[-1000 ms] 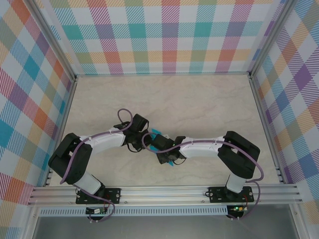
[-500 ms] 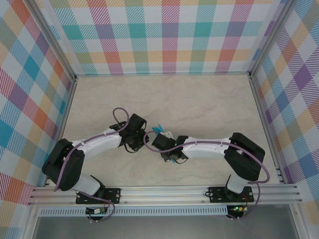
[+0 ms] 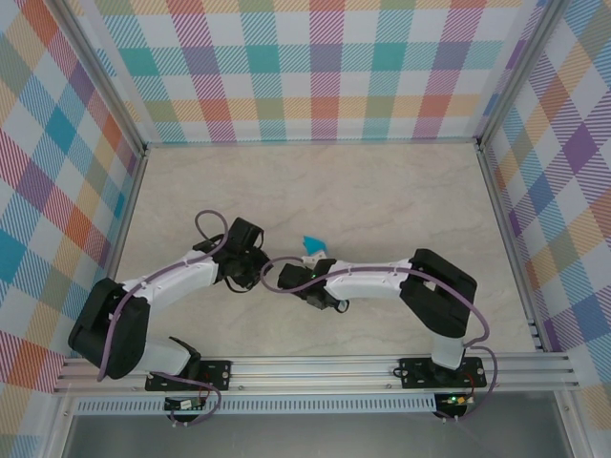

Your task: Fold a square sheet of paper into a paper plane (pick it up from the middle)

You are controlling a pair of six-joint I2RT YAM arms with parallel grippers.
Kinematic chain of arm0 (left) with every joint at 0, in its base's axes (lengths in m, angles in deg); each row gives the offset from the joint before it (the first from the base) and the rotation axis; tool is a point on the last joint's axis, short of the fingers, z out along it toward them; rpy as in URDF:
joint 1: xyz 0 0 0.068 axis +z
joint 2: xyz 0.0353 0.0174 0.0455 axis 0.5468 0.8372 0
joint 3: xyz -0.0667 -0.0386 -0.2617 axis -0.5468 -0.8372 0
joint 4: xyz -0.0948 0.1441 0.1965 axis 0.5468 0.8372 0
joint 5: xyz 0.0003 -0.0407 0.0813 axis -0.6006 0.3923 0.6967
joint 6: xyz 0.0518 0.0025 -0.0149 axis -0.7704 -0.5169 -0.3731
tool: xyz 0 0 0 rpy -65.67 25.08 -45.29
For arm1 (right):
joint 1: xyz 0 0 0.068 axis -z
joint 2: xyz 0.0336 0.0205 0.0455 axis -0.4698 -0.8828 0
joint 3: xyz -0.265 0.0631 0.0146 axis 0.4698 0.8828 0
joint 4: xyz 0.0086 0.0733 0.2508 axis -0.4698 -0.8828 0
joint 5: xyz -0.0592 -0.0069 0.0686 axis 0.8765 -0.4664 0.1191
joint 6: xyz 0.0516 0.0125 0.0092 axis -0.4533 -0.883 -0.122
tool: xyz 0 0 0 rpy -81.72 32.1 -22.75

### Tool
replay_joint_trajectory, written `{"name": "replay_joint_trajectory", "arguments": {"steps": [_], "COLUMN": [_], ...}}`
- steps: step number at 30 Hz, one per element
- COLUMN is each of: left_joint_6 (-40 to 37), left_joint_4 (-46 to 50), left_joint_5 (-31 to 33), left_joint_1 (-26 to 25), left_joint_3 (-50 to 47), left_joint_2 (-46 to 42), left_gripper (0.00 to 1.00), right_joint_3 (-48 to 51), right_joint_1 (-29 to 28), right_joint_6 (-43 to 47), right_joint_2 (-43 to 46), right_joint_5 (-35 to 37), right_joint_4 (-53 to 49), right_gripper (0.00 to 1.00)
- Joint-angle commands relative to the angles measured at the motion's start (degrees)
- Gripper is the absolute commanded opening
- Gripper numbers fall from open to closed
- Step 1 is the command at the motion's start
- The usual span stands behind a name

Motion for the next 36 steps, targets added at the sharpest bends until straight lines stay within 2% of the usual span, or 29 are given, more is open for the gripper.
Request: {"name": "replay_joint_trajectory", "arguments": {"steps": [1, 4, 6, 9, 11, 15, 18, 21, 23, 24, 26, 27, 32, 36], "left_joint_6": [3.7, 4.1, 3.6, 2.2, 1.2, -1.0, -3.5, -5.8, -7.2, -7.7, -8.4, -8.5, -9.6, -10.6], "left_joint_4": [1.0, 2.9, 3.9, 5.1, 5.2, 4.6, 4.2, 3.9, 3.7, 3.6, 2.3, 1.6, 0.0, 0.7], "left_joint_5": [-1.3, 0.0, 0.7, 1.0, 0.6, -1.2, -2.6, -4.2, -5.2, -5.6, -7.2, -7.7, -9.9, -10.5], "left_joint_1": [3.3, 5.8, 7.0, 7.7, 7.8, 7.8, 7.7, 7.2, 6.7, 6.4, 5.8, 5.4, 3.3, 1.8], "left_joint_3": [-2.9, -4.9, -5.9, -6.2, -5.9, -4.3, -2.2, 0.0, 1.3, 1.8, 2.3, 2.7, 5.4, 8.3], "left_joint_2": [-3.7, -7.3, -9.7, -11.8, -12.1, -11.2, -9.8, -7.6, -6.0, -5.2, -3.2, -2.0, 3.6, 7.4], "left_gripper": [0.21, 0.23, 0.24, 0.25, 0.25, 0.26, 0.29, 0.3, 0.3, 0.3, 0.3, 0.3, 0.31, 0.31], "right_joint_3": [0.2, 3.5, 6.6, 9.8, 11.5, 15.1, 17.4, 17.8, 19.5, 21.1, 23.7, 24.6, 21.8, 18.5], "right_joint_1": [-1.0, -1.2, -1.2, -1.1, -0.9, 0.2, 1.2, 1.9, 2.9, 4.4, 9.0, 10.4, 14.1, 14.4], "right_joint_6": [1.3, 4.0, 5.7, 7.1, 8.0, 7.6, 6.0, 3.9, 2.8, 1.5, 0.3, -0.8, -4.2, -5.1], "right_joint_2": [-0.7, 1.9, 5.4, 10.3, 12.9, 17.7, 20.9, 24.6, 29.2, 31.5, 34.6, 35.4, 30.4, 23.7], "right_joint_5": [0.6, -6.0, -11.4, -16.6, -20.7, -26.7, -26.9, -24.4, -24.9, -26.7, -35.7, -38.5, -44.7, -47.3], "right_joint_4": [0.5, 7.1, 12.4, 17.1, 19.8, 24.4, 25.8, 23.2, 24.3, 25.7, 30.6, 33.0, 35.2, 37.9], "right_gripper": [0.18, 0.25, 0.4, 0.58, 0.66, 0.74, 0.8, 0.81, 0.8, 0.73, 0.49, 0.41, 0.25, 0.22]}}
